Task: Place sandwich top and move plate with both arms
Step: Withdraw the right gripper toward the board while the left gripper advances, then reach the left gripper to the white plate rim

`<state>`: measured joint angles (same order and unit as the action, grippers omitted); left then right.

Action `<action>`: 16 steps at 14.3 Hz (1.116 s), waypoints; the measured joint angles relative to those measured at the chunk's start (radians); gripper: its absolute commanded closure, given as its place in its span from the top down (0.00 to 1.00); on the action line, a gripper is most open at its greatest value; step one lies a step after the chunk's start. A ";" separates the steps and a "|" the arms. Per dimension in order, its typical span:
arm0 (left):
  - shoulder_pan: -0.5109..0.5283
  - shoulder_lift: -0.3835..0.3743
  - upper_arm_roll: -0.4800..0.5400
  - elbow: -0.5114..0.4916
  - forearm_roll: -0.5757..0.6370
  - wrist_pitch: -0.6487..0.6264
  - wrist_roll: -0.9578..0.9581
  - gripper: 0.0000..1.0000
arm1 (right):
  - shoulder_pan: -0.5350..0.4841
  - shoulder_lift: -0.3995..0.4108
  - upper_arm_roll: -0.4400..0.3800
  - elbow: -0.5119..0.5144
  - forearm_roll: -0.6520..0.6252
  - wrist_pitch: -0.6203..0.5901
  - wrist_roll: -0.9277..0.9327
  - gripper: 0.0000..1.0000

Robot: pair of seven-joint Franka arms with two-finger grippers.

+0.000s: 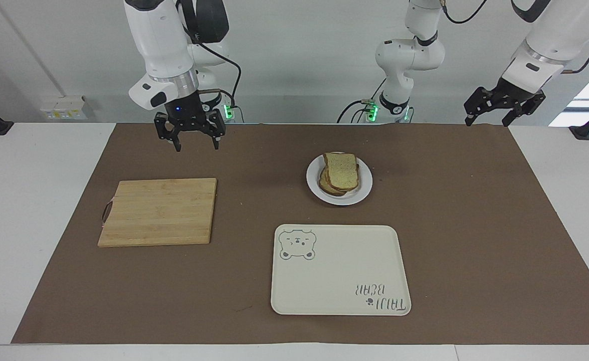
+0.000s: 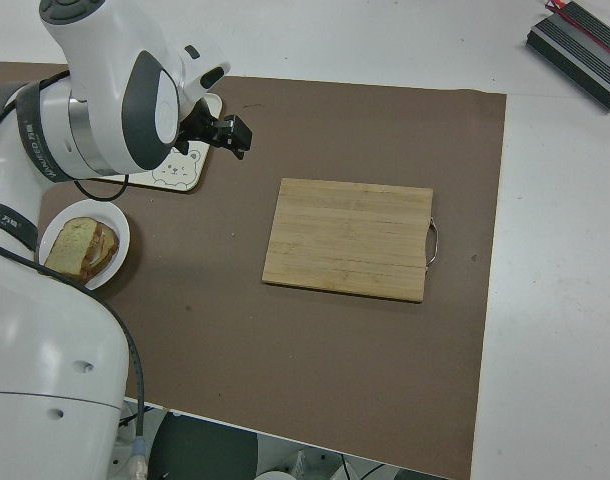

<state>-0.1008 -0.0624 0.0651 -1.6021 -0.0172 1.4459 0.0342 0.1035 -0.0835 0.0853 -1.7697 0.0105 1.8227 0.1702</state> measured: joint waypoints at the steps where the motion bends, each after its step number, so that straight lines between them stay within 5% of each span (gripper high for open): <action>1: 0.000 -0.022 -0.002 -0.066 -0.001 0.037 -0.001 1.00 | -0.007 -0.004 0.000 0.011 0.000 -0.005 0.000 1.00; 7: 0.000 -0.113 -0.008 -0.444 -0.071 0.343 -0.001 1.00 | -0.023 -0.017 -0.014 0.084 0.000 -0.087 0.039 1.00; 16: 0.026 -0.118 0.006 -0.591 -0.312 0.484 0.172 1.00 | -0.033 -0.028 -0.150 0.226 0.000 -0.307 0.049 1.00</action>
<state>-0.0750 -0.1803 0.0707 -2.1928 -0.3288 1.9303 0.2065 0.0705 -0.1118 -0.0645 -1.5437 0.0103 1.5158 0.2188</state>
